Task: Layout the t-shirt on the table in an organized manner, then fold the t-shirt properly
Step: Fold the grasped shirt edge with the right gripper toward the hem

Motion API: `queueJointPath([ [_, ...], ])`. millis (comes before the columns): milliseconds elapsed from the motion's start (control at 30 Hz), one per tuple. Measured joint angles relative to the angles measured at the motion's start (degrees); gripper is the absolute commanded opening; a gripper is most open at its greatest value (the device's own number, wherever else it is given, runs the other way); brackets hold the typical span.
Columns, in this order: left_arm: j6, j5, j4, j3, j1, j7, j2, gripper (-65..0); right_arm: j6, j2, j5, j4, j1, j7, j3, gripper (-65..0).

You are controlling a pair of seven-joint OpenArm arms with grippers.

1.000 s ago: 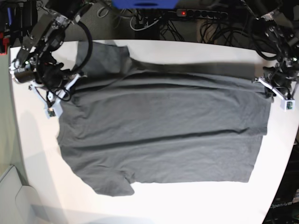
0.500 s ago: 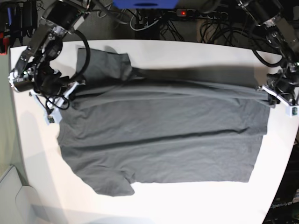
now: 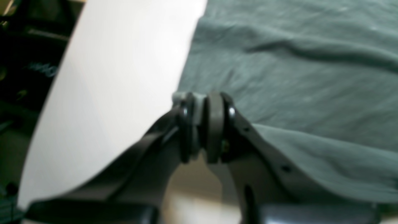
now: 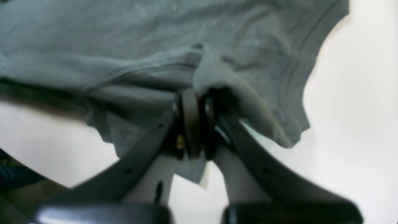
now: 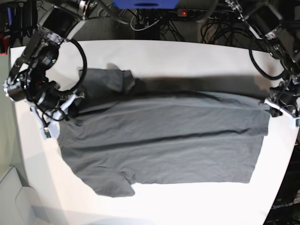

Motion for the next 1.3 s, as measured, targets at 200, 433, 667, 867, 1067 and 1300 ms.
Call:
queueJointPath([
  [200, 0.0, 0.2, -4.2, -0.1, -1.7, -0.3, 0.0, -57.0, 0.0, 0.6, 0.2, -6.0, 5.0, 0.5, -0.3, -64.8],
  [433, 0.0, 0.2, -7.8, -0.2, -4.0, -0.6, -0.1, -57.0, 0.0, 3.2, -0.4, -14.1, 6.0, 0.0, -0.2, -64.7],
  [667, 0.2, 0.5, -11.3, -0.5, -7.1, -0.9, -2.4, -57.0, 0.0, 5.2, 0.0, -20.0, 8.1, 0.2, -0.4, -64.7],
  [867, 0.0, 0.0, -12.5, -0.2, -8.7, -1.1, -2.1, -56.6, 0.0, 5.6, -0.1, -21.3, 11.0, 0.2, -0.4, -64.6],
  [1067, 0.0, 0.2, -15.5, -0.2, -9.3, -1.0, -2.3, -56.6, 0.0, 5.9, 0.0, -21.3, 12.2, 0.2, -4.6, -64.6],
  [1300, 0.1, 0.2, -16.5, -0.2, -9.3, -1.1, -3.2, -53.2, 0.0, 6.4, -0.2, -21.4, 11.0, 0.8, -5.3, -62.5],
])
